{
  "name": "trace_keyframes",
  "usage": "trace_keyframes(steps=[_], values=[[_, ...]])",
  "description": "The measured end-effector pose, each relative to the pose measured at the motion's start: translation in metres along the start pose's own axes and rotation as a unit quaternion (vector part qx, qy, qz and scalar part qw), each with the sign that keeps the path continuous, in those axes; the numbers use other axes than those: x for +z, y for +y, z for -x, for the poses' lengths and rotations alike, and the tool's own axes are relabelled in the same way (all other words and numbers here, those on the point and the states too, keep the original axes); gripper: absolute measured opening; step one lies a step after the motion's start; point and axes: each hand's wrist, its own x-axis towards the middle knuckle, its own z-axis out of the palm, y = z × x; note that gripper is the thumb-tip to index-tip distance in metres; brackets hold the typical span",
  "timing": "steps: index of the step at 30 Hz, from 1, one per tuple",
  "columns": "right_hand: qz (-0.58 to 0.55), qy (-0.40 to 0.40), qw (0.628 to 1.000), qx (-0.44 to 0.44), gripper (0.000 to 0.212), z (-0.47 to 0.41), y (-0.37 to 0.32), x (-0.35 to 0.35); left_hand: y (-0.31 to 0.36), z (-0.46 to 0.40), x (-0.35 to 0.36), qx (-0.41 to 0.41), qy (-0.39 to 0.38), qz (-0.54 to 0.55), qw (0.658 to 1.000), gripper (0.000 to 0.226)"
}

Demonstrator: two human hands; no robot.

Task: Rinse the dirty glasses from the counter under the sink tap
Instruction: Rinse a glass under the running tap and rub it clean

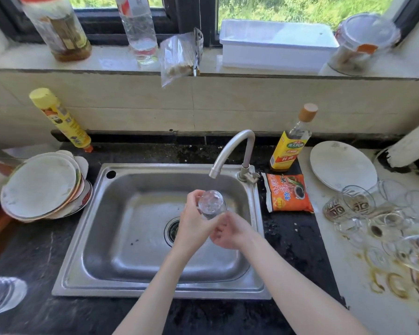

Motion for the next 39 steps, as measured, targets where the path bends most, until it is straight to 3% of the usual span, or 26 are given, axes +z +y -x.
trace_keyframes(steps=[4, 6, 9, 14, 19, 23, 29, 34, 37, 39], values=[[-0.018, 0.032, 0.997, -0.071, 0.019, 0.001, -0.009, -0.008, -0.010, 0.005, -0.005, -0.045, -0.022, -0.016, 0.999, 0.060], [0.048, 0.050, 0.989, -0.134, 0.021, 0.007, -0.014, -0.016, -0.016, 0.006, -0.008, -0.058, -0.042, -0.062, 0.996, 0.059], [0.161, 0.087, 0.955, -0.235, 0.018, 0.018, -0.015, -0.019, -0.024, 0.007, -0.009, -0.063, -0.055, -0.155, 0.984, 0.062], [0.235, 0.097, 0.885, -0.390, 0.019, 0.036, -0.009, -0.021, -0.022, 0.012, -0.005, -0.010, -0.042, -0.286, 0.957, 0.063], [0.330, 0.118, 0.823, -0.447, 0.023, 0.050, 0.001, -0.025, -0.020, 0.021, -0.003, 0.018, -0.051, -0.322, 0.945, 0.062], [0.356, 0.115, 0.795, -0.477, 0.022, 0.064, 0.001, -0.018, -0.015, 0.022, -0.010, 0.055, -0.019, -0.328, 0.943, 0.064], [0.367, 0.124, 0.764, -0.516, 0.032, 0.088, 0.004, -0.021, 0.002, 0.028, -0.018, 0.130, -0.069, -0.329, 0.933, 0.063], [0.374, 0.235, 0.707, -0.553, 0.046, 0.119, 0.019, -0.055, 0.012, 0.035, -0.024, 0.230, -0.177, -0.413, 0.863, 0.060], [0.358, 0.296, 0.692, -0.552, 0.022, 0.136, 0.052, -0.086, 0.013, 0.049, -0.019, 0.291, -0.236, -0.442, 0.815, 0.065], [0.342, 0.337, 0.691, -0.541, 0.022, 0.149, 0.082, -0.106, 0.010, 0.063, -0.013, 0.339, -0.264, -0.456, 0.779, 0.065]])
